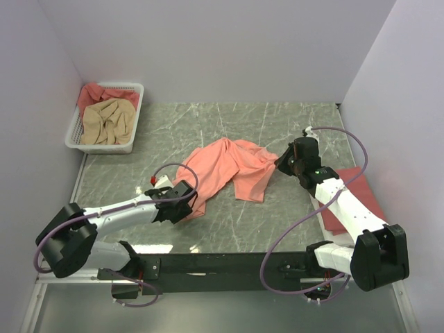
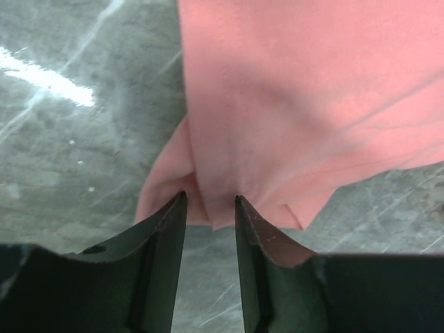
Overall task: Fold and stack the t-shirts
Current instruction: Flatten the tshirt out
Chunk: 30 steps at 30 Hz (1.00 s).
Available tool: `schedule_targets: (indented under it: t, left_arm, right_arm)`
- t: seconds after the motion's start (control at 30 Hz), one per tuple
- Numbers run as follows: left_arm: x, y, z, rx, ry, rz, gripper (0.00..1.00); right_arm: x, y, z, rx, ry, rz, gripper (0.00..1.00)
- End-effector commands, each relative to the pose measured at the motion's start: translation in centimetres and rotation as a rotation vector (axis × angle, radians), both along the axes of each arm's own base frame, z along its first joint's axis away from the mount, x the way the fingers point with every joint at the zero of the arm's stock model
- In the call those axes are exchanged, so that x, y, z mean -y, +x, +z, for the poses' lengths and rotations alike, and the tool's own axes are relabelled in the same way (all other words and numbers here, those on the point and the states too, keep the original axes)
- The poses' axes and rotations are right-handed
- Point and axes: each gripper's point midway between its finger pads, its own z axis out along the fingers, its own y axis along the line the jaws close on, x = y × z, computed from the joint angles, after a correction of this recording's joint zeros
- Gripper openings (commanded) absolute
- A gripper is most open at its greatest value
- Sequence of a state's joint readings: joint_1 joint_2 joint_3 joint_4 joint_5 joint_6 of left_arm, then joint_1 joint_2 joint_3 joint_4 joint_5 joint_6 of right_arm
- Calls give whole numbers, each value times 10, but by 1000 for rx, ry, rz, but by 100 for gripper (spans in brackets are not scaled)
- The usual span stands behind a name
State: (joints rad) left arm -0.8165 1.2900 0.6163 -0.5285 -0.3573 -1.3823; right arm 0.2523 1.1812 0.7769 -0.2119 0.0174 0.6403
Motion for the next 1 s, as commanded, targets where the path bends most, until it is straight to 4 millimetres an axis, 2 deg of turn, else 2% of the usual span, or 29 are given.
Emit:
schedule_targets:
  t: [0.0, 0.17, 0.33, 0.8, 0.97]
  left_arm:
    - [15, 18, 10, 55, -21, 5, 40]
    - [21, 24, 13, 73, -35, -8, 35]
    - [16, 27, 17, 83, -1, -4, 29]
    - [5, 17, 26, 88, 8, -26, 33]
    - [5, 19, 20, 82, 19, -35, 32]
  right_arm:
    - [0, 5, 7, 45, 6, 5, 0]
    - [-1, 5, 6, 43, 6, 10, 0]
    - [-1, 5, 4, 39, 6, 15, 0]
    - [-7, 7, 0, 29, 28, 30, 0]
    - [-9, 7, -3, 21, 35, 33, 0]
